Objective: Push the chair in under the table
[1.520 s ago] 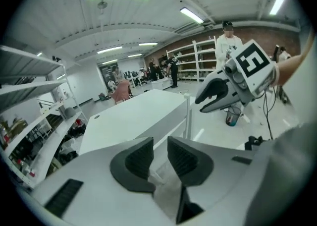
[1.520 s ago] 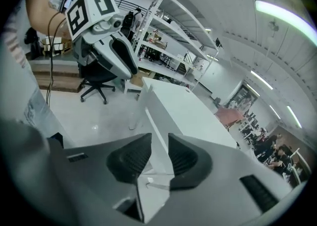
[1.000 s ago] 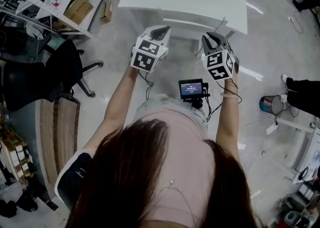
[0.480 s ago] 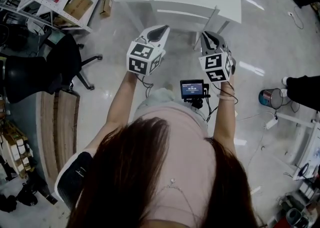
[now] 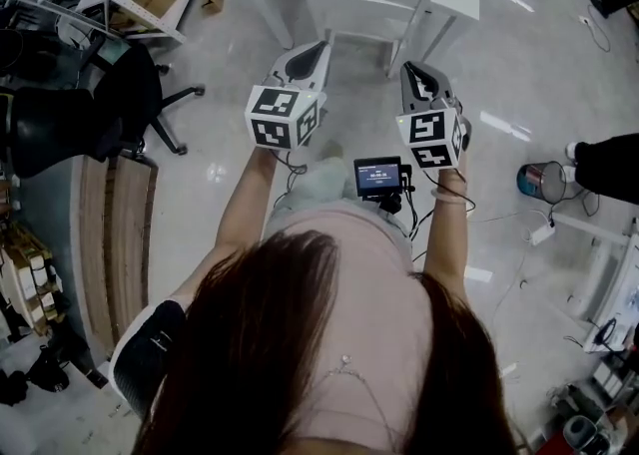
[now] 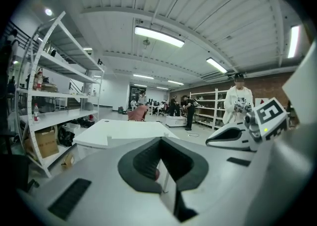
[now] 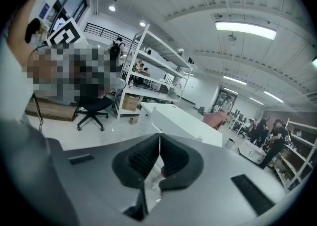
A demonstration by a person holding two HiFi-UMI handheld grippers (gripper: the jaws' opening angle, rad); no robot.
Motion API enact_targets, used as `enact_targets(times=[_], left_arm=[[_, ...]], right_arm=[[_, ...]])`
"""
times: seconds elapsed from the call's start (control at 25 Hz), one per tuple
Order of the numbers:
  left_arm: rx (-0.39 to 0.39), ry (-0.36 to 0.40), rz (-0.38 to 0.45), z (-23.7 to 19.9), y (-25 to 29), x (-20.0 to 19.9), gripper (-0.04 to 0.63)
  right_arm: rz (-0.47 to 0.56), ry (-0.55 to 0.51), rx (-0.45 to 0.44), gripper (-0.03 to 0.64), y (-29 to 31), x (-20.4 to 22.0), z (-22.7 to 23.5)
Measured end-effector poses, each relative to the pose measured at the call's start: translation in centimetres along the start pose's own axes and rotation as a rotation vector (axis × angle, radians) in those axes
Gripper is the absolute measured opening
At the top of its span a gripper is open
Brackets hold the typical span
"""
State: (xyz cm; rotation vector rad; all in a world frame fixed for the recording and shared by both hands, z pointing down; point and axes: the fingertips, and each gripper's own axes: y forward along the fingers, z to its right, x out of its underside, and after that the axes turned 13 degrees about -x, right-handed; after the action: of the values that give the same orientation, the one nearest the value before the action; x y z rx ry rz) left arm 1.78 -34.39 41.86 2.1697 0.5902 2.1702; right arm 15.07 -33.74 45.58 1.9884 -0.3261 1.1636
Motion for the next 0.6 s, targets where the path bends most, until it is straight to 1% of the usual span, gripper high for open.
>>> enact_targets(times=[0.28, 0.44, 0.6], left_arm=[[0.021, 0.002, 0.007, 1.8, -5.2, 1.0, 0.008], [0.031, -0.008, -0.001, 2.3, -7.4, 1.4, 0.008], [0.046, -0.007, -0.014, 3.4, -9.2, 1.7, 0.008]], right_arm=[[0.018, 0.031, -0.031, 0.023, -2.6, 1.0, -4.1], [0.090, 0.078, -0.039, 0.023, -4.0, 0.4, -5.9], [0.139, 0.119, -0.035, 0.023, -5.8, -0.2, -6.6]])
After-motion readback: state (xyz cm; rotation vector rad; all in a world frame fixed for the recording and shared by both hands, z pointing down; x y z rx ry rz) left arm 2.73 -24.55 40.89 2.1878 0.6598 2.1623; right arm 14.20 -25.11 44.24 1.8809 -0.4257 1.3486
